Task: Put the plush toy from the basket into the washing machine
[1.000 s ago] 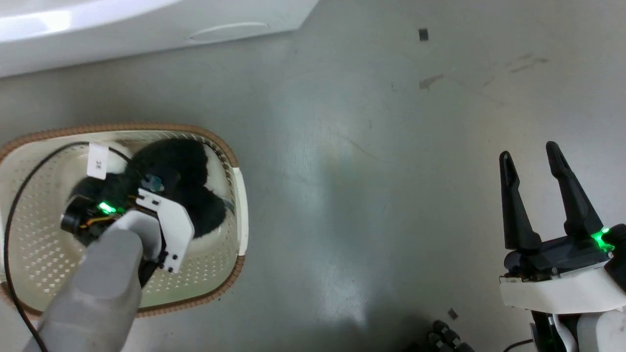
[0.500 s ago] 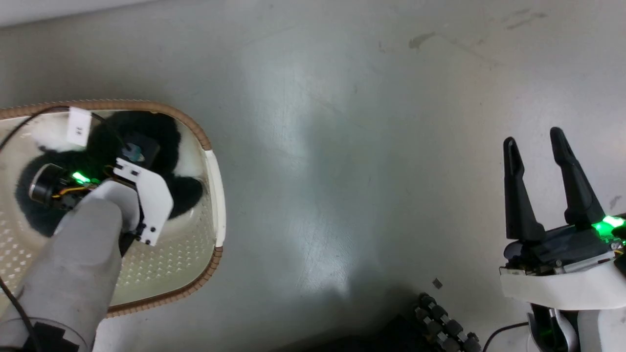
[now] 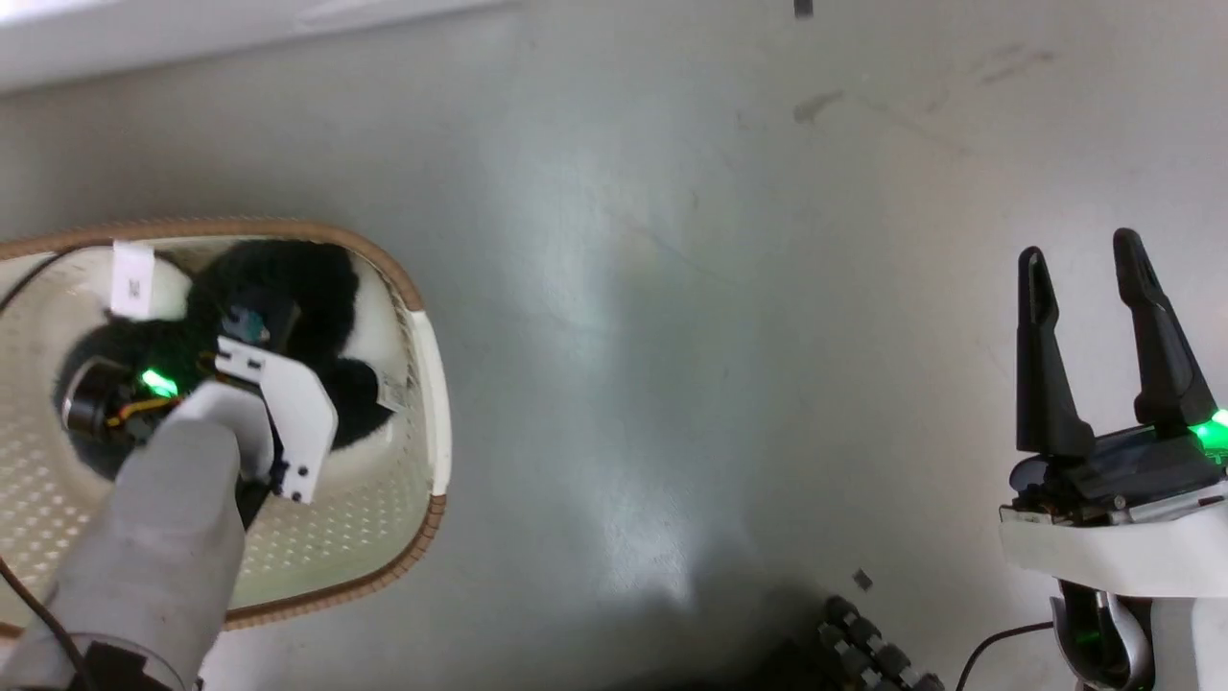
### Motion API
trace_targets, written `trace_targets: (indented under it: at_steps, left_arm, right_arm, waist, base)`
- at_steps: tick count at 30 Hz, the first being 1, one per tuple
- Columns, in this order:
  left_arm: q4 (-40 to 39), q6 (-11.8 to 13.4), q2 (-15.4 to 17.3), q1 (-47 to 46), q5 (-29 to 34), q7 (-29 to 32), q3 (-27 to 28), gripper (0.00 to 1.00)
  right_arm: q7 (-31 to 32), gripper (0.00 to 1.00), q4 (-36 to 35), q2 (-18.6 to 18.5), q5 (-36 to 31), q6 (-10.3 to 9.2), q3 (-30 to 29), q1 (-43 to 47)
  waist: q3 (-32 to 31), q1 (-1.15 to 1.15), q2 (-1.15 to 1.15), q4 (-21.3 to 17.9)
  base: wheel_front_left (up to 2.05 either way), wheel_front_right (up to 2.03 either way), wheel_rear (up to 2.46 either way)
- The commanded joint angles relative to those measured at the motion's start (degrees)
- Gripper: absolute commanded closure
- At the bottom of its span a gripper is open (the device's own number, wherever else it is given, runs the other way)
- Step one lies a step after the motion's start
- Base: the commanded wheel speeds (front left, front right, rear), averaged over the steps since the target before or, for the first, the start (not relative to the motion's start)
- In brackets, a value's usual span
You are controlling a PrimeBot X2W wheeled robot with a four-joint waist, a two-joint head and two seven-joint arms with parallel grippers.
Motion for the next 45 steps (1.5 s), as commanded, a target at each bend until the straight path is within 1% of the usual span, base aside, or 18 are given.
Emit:
trace_targets:
  at_steps: [1, 10, 14, 18, 21, 26, 27, 30, 32, 33, 38, 42, 45]
  left_arm:
    - [0.77, 0.46, 0.05, 1.52, -0.65, -1.39, 0.40, 1.00]
    - [1.08, 0.35, -3.24, 6.82, -3.48, -9.08, 1.73, 1.00]
    - [0.11, 1.13, -4.79, 8.80, -4.14, -12.46, 2.13, 1.00]
    - [-1.50, 1.36, -5.67, 10.57, -5.31, -13.59, 3.25, 1.00]
    - [-4.38, 1.68, -6.00, 12.37, -5.64, -13.95, 3.99, 1.00]
    - [-14.14, 3.40, -5.25, 17.06, -4.82, -14.00, 6.23, 1.00]
    - [-18.09, 4.12, -4.93, 19.16, -4.11, -14.01, 7.15, 1.00]
    - [-24.65, 5.16, -4.46, 22.37, -2.98, -14.01, 9.04, 1.00]
    - [-29.33, 5.93, -4.04, 24.35, -1.92, -14.02, 10.44, 1.00]
    - [-29.33, 5.93, -4.04, 24.35, -1.92, -14.02, 10.44, 1.00]
    - [-41.89, 7.68, -2.56, 28.31, 1.13, -14.02, 14.73, 1.00]
    - [-51.02, 6.91, -0.98, 29.62, 3.23, -14.02, 17.73, 1.00]
    - [-56.68, 6.91, 0.34, 28.90, 4.47, -14.02, 20.73, 1.00]
  right_arm:
    - [-0.27, 0.00, 0.32, -0.01, -0.50, -0.05, -0.31, -0.72]
    - [-0.27, 0.00, 2.13, -0.01, -2.51, -0.05, -1.64, 1.09]
    - [-0.27, 0.00, 2.76, -0.01, -3.79, -0.05, -2.01, 2.21]
    - [-0.27, 0.00, 2.99, -0.01, -4.56, -0.05, -2.51, 3.11]
    - [-0.27, 0.00, 3.18, -0.01, -5.24, -0.05, -3.05, 4.02]
    - [-0.27, 0.00, 3.51, -0.01, -6.18, -0.05, -3.54, 5.40]
    - [-0.27, 0.00, 3.54, -0.01, -6.39, -0.05, -3.74, 5.98]
    - [-0.27, 0.00, 3.57, -0.01, -6.65, -0.05, -3.98, 6.94]
    - [-0.27, 0.00, 3.54, -0.01, -6.71, -0.05, -4.11, 7.40]
    - [-0.27, 0.00, 3.54, -0.01, -6.71, -0.05, -4.11, 7.40]
    - [-0.27, 0.00, 3.10, -0.01, -6.73, -0.05, -4.02, 8.04]
    - [-0.27, 0.00, 2.52, -0.01, -6.72, -0.05, -3.96, 8.04]
    - [-0.27, 0.00, 2.18, -0.01, -6.78, -0.05, -3.96, 7.66]
  waist:
    - [-3.39, 0.00, 0.00, 1.38]
    - [-14.01, 0.00, 0.00, 4.41]
    - [-18.75, 0.00, 0.00, 6.31]
    - [-21.73, 0.00, 0.00, 7.76]
    - [-24.28, 0.00, 0.00, 9.22]
    - [-28.03, 0.00, 0.00, 11.23]
    - [-29.42, 0.00, 0.00, 11.91]
    - [-31.28, 0.00, 0.00, 12.69]
    - [-32.27, 0.00, 0.00, 13.03]
    - [-32.27, 0.00, 0.00, 13.03]
    - [-33.16, 0.00, 0.00, 13.24]
    - [-32.16, 0.00, 0.00, 12.87]
    - [-30.60, 0.00, 0.00, 12.24]
  base:
    - [0.00, 0.00, 0.00]
    - [0.00, 0.00, 0.00]
    - [0.00, 0.00, 0.00]
    - [0.00, 0.00, 0.00]
    - [0.00, 0.00, 0.00]
    - [0.00, 0.00, 0.00]
    - [0.00, 0.00, 0.00]
    - [0.00, 0.00, 0.00]
    - [0.00, 0.00, 0.00]
    - [0.00, 0.00, 0.00]
    - [0.00, 0.00, 0.00]
    - [0.00, 0.00, 0.00]
    - [0.00, 0.00, 0.00]
